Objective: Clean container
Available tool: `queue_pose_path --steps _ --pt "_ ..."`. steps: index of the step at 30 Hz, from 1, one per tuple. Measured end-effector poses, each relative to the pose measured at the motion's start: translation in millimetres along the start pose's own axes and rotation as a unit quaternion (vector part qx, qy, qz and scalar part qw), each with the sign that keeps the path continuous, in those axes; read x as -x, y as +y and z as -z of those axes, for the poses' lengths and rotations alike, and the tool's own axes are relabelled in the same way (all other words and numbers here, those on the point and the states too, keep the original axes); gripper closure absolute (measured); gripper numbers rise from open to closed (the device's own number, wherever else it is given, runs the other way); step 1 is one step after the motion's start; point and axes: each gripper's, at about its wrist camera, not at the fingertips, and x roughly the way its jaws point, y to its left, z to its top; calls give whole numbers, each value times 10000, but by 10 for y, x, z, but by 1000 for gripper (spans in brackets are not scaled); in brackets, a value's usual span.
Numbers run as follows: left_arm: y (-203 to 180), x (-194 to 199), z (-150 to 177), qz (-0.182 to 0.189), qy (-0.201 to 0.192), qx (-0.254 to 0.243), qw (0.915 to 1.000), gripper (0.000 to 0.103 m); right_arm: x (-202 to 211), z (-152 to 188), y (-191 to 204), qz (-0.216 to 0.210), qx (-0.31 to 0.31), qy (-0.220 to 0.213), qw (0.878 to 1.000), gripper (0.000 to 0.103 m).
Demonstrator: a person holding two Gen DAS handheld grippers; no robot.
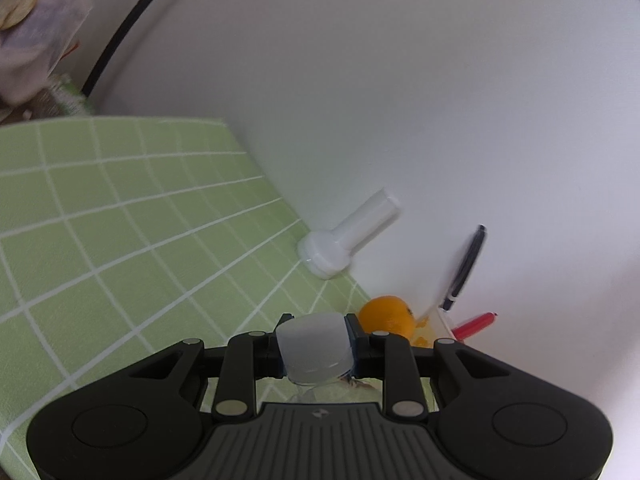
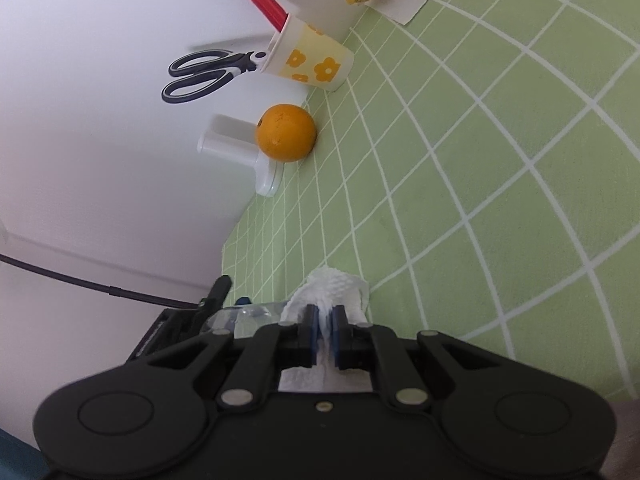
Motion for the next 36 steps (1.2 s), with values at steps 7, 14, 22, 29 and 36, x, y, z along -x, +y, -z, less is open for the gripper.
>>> queue_pose_path --steps 7,14,22,29,36 --pt "-354 73 61 262 -189 -958 9949 76 1 -76 -103 -65 -333 -69 9994 95" --pt "-615 91 111 394 -345 -1724 9836 76 -41 -162 -74 -210 -281 -177 9992 96" --pt "-713 108 181 361 -404 -2158 9749 75 11 -251 -20 81 30 -473 9988 96" --pt "-834 102 293 466 -370 -2557 9649 75 278 -349 -24 815 870 -1006 9878 96" --pt "-920 117 390 507 -244 -2811 9580 70 164 -168 259 1658 2740 -1149 9403 96"
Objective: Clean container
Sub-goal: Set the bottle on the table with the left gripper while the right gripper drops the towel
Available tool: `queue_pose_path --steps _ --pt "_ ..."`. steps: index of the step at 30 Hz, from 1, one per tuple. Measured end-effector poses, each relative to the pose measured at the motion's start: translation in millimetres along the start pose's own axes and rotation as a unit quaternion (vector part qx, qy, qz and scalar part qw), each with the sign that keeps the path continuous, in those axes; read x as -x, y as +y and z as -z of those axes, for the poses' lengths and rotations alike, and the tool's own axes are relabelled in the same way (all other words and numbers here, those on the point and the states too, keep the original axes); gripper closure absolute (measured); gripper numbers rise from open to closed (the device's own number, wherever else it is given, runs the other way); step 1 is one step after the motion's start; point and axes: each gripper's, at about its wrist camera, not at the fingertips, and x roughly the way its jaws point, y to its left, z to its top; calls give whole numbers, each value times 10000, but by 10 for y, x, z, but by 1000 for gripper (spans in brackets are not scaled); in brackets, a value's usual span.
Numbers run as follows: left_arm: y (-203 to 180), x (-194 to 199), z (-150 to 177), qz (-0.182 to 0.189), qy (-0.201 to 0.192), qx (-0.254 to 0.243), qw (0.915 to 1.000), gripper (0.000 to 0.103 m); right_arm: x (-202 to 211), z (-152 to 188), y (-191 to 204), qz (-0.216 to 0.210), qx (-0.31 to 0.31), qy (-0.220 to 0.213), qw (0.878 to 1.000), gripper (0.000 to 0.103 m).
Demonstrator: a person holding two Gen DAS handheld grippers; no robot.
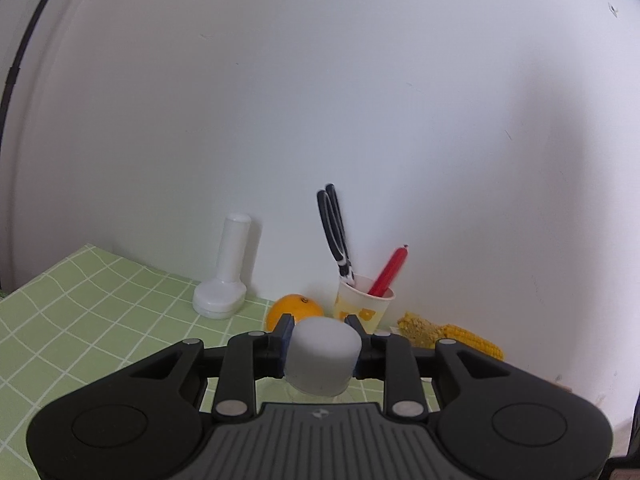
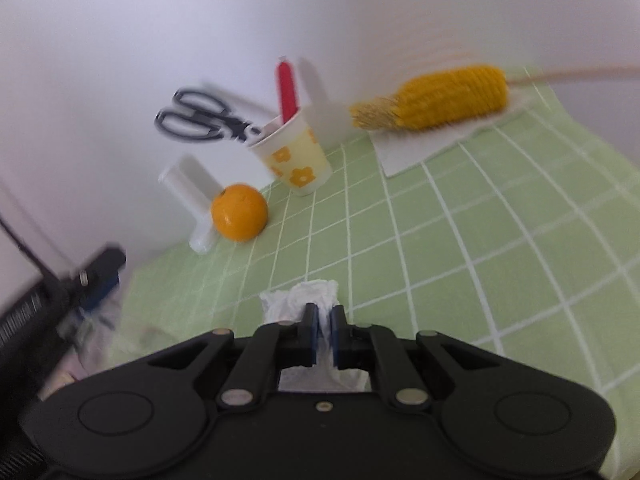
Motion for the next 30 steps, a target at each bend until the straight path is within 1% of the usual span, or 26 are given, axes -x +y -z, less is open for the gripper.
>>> queue_pose_path --steps 2,4,5,6,9,13,15,16,17,18,19,21,22,23,24,26,27,28,29,30 --pt "-29 1 15 8 38 -78 10000 67 -30 50 110 216 588 -19 9980 96" --pt "-36 5 24 1 59 -100 9999 66 -43 76 157 311 954 -47 9949 95" --pt "-34 5 23 -7 70 -110 9999 63 -45 82 175 340 1105 -51 9933 95" --pt "-30 4 18 -16 80 -121 9999 59 -50 82 183 361 1167 -56 9925 94" --pt "-18 7 0 -37 103 -164 9998 49 -63 75 194 406 1243 -80 9914 92" --pt "-14 59 -69 -14 71 -264 9996 45 -44 57 208 413 1255 -181 9911 91" --pt "-15 91 -111 0 51 -315 9995 37 -2 35 238 417 1310 -316 9900 88" --pt "-18 115 -134 8 19 -354 9994 35 26 13 251 388 1340 -412 9894 84" --pt "-23 139 -164 24 -16 -417 9991 31 54 -12 267 396 1367 -508 9885 76" --pt "-31 166 -194 57 -23 -490 9988 25 84 -40 286 427 1393 -595 9875 73" --pt "-36 198 -221 109 -18 -546 9984 23 115 -67 305 461 1417 -678 9865 69" --pt "-37 291 -274 215 -31 -587 9980 21 197 -119 335 499 1410 -848 9851 67" --pt "-34 341 -299 242 -31 -578 9980 19 241 -141 347 529 1391 -919 9846 62" --pt "-29 400 -324 277 -31 -566 9980 13 297 -162 362 547 1370 -981 9842 55" --pt "-19 464 -347 318 -29 -571 9979 6 357 -181 377 561 1347 -1039 9838 50" --pt "-7 589 -375 324 -30 -663 9973 0 486 -189 405 611 1313 -1107 9832 37" --pt "-2 650 -388 319 -31 -716 9969 0 552 -176 416 633 1305 -1118 9831 32" --pt "9 701 -389 294 20 -744 9968 0 619 -158 426 653 1298 -1123 9830 23" --pt "22 746 -384 258 101 -759 9967 0 683 -130 432 675 1291 -1127 9829 19" --pt "45 779 -369 251 216 -759 9966 0 749 -89 434 713 1282 -1126 9828 18"
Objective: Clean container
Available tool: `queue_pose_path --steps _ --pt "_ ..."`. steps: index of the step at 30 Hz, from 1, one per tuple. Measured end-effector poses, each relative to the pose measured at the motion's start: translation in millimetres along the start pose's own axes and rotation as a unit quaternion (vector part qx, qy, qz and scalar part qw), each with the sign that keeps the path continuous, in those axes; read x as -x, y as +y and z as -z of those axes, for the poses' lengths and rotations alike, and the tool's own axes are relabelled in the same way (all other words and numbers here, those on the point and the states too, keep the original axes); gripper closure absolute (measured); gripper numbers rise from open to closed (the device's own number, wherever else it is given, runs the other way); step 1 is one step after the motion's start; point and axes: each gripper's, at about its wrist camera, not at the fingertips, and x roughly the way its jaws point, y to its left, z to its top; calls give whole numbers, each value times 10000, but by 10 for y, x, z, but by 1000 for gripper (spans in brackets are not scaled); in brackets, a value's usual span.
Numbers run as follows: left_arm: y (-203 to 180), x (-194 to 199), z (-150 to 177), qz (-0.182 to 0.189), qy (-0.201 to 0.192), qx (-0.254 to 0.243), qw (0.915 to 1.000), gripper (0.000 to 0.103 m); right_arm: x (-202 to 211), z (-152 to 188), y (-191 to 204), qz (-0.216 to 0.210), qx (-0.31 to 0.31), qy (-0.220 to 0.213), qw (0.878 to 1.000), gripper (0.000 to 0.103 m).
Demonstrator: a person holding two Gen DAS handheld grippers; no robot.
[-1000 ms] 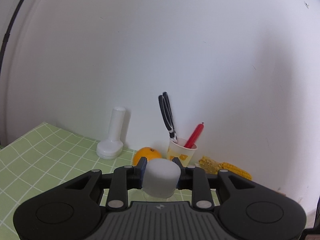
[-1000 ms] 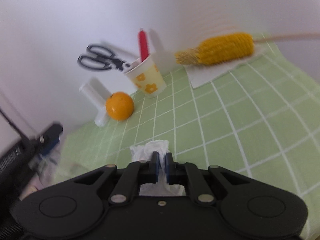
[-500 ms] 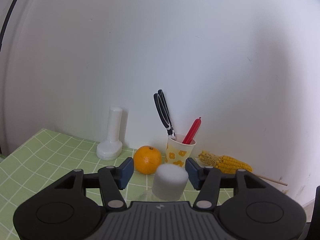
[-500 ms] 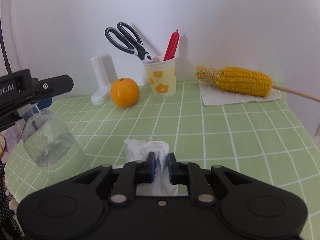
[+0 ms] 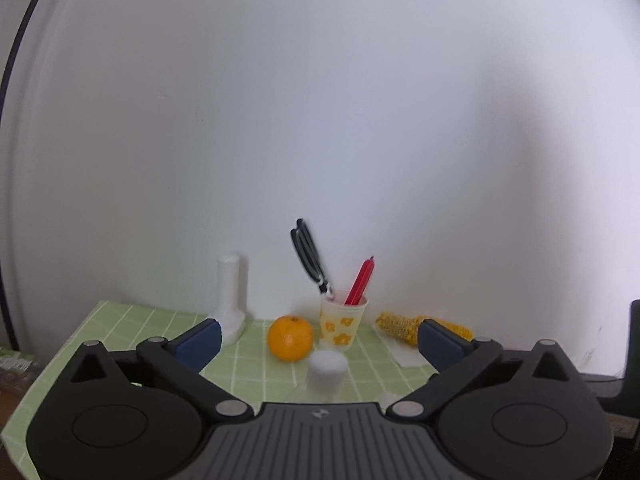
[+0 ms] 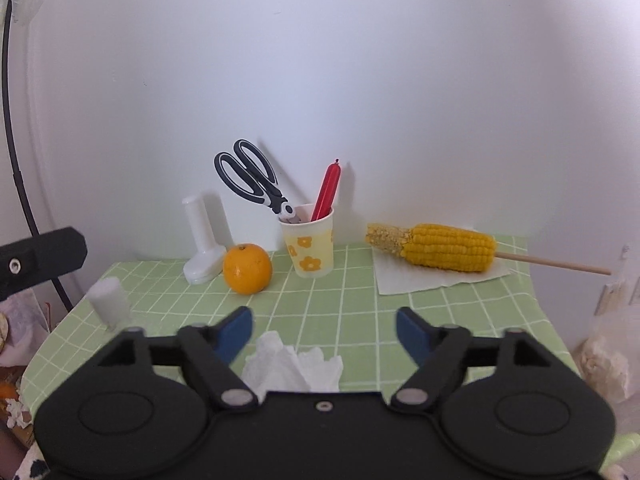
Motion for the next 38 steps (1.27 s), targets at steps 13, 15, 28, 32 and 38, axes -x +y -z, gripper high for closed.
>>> queue_pose_path --steps 13,15,28,32,38 --pt "105 245 637 -280 1008 5 9945 0 538 537 113 231 366 450 9980 1" --pt "85 258 741 -318 1098 -102 9934 0 554 565 127 287 417 500 9975 1" --pt "110 274 826 -344 1171 -18 9925 0 557 657 181 237 571 702 9956 1" --pt "110 276 825 -322 1169 -20 9926 0 565 661 187 244 574 710 9955 1" --pt "107 269 827 -322 1189 -13 9924 0 570 658 181 246 581 701 9955 1"
